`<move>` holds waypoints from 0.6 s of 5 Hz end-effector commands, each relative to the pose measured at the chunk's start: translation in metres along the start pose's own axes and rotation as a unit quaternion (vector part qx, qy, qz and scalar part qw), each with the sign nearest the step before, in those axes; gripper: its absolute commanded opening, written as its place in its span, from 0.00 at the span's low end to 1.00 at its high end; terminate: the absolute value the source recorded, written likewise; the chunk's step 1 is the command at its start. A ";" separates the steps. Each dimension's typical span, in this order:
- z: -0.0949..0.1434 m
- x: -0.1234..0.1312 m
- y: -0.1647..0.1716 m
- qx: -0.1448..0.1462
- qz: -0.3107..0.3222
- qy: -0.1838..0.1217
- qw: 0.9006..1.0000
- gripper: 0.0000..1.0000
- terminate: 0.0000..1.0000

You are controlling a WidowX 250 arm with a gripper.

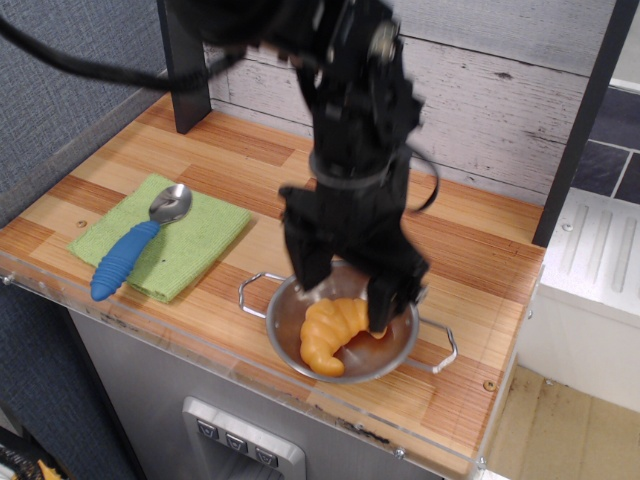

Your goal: Put the croissant into the pot.

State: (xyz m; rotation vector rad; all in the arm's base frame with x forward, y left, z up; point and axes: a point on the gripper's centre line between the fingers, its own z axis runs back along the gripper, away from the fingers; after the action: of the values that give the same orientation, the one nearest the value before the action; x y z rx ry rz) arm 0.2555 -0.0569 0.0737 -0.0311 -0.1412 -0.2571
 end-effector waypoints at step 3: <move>0.085 0.004 0.072 0.008 0.081 -0.014 0.997 1.00 0.00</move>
State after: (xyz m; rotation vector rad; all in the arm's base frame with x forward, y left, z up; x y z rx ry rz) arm 0.2655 0.0179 0.1460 -0.0367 -0.1253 -0.0925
